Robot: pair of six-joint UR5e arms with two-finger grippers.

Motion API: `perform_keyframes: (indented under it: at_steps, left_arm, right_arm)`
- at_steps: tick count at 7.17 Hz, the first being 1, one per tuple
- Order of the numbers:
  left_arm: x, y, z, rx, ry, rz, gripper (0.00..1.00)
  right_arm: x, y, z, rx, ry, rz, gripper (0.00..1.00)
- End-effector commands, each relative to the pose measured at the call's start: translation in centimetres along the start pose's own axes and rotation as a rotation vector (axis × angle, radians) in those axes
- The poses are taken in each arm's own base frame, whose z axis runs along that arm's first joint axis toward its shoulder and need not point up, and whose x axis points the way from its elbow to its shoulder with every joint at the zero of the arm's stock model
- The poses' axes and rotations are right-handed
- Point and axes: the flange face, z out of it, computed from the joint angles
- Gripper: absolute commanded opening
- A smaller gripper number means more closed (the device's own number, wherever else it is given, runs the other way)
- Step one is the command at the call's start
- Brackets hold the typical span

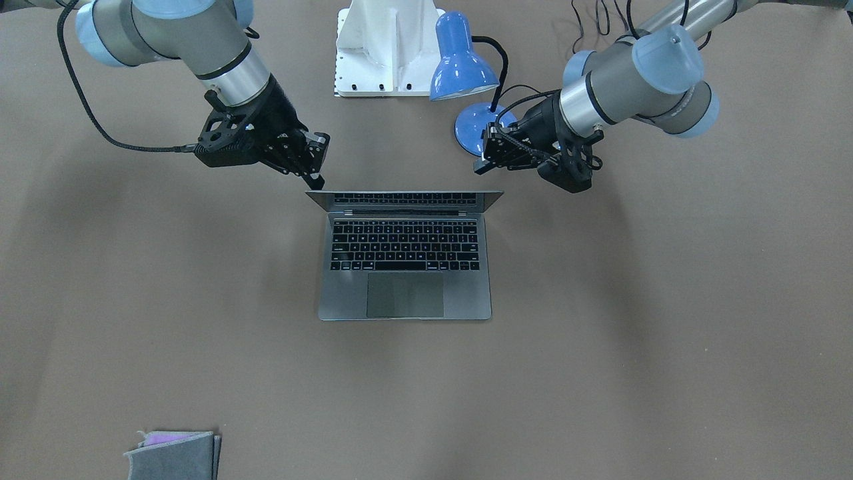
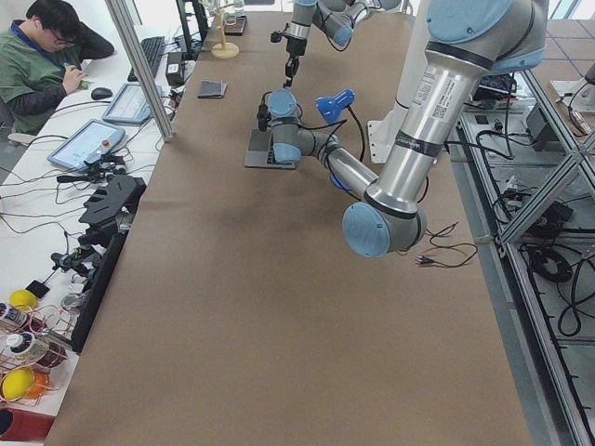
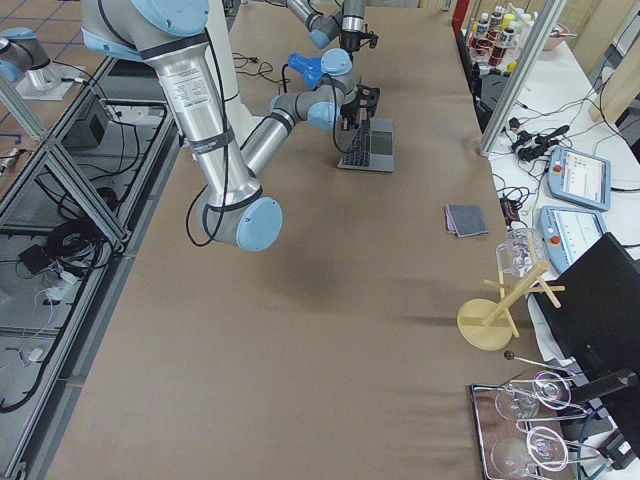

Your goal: Close laptop

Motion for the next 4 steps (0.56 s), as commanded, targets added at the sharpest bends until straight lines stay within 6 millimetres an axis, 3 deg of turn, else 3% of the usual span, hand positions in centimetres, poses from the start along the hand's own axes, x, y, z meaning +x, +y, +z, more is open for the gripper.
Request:
perform_keyframes:
  at_steps: [1,4]
  left_arm:
    - [-0.4,-2.6,-0.2,0.033,-0.019,0.000,0.00]
    - [-0.3,-5.5,-0.9,0.101,-0.049,-0.028,0.00]
  right_arm:
    - [0.1,-1.0,0.9,0.008,0.018,0.005,0.00]
    - [-0.1,-1.8,2.0,0.013,0.033,0.013,0.00]
